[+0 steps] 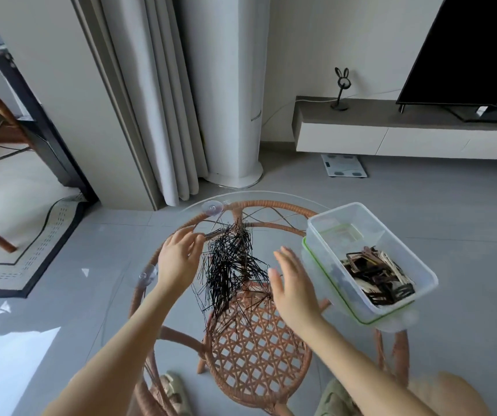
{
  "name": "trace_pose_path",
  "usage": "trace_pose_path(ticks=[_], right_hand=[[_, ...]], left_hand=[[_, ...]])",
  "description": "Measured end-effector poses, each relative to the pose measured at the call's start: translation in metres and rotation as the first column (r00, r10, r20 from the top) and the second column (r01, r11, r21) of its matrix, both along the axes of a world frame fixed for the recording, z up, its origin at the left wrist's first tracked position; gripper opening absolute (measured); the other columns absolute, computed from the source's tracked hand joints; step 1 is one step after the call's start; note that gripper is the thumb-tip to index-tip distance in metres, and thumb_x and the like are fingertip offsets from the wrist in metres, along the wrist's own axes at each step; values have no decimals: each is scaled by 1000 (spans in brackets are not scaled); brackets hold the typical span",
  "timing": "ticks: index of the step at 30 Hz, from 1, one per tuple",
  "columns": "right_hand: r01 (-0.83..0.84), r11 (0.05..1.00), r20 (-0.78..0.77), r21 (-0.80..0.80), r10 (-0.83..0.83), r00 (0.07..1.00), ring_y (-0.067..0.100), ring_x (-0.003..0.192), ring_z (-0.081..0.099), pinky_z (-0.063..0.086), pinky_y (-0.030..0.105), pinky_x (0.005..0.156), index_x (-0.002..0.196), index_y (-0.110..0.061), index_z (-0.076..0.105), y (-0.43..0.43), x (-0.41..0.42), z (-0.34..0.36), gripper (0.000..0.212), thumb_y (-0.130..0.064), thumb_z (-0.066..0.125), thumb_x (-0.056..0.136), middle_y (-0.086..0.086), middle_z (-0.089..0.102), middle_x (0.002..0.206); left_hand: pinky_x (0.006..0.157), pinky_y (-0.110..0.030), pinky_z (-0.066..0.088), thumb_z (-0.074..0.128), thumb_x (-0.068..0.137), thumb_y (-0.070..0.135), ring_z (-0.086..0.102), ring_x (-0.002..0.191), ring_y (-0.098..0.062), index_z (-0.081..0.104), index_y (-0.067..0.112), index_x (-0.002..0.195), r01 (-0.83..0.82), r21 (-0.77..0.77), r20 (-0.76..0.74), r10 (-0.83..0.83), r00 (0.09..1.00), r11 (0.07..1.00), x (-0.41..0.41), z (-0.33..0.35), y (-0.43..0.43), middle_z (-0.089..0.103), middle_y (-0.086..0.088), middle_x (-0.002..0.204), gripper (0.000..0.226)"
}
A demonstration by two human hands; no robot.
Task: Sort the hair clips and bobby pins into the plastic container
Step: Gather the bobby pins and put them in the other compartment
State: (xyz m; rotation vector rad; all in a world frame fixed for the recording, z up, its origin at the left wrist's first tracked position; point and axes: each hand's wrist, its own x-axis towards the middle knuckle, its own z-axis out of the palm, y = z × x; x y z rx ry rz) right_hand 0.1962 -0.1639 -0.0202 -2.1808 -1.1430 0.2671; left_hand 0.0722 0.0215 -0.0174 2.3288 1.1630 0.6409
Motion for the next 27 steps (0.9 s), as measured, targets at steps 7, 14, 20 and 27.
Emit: trace_pose_path(ticks=[7, 14, 20, 27], right_hand=[[103, 975, 140, -196, -76, 987, 23, 144, 9, 0, 36, 118, 145, -6, 12, 73, 21, -26, 76, -56, 0, 90, 14, 13, 155], [-151, 971, 9, -187, 155, 988, 19, 144, 7, -2, 29, 115, 146, -14, 16, 130, 42, -9, 51, -34, 21, 100, 6, 16, 155], [-240, 971, -128, -19, 236, 963, 16, 139, 27, 17, 29, 116, 136, -13, 41, 93, 32, -9, 39, -20, 35, 98, 4, 37, 147], [-212, 973, -173, 95, 226, 959, 11, 122, 50, 38, 28, 105, 120, -13, 60, 36, -1, -13, 40, -27, 36, 91, 2, 60, 127]], left_hand=[[119, -39, -7, 16, 98, 46, -4, 146, -18, 18, 29, 146, 227, -133, -325, -259, 909, 965, 59, -18, 44, 7, 5, 157, 51], [116, -26, -3, 21, 98, 41, 3, 142, -5, 34, 22, 141, 412, -225, -146, -449, 882, 883, 71, -13, 47, 19, 9, 150, 49], [119, -30, 15, 29, 90, 40, 29, 139, -10, 53, 19, 130, 443, -321, 65, -448, 892, 837, 37, -22, 22, 45, -2, 144, 51], [113, -16, 22, 32, 92, 36, 42, 128, 0, 61, 17, 121, 458, -321, 163, -429, 889, 829, -9, -22, -42, 58, 5, 130, 45]])
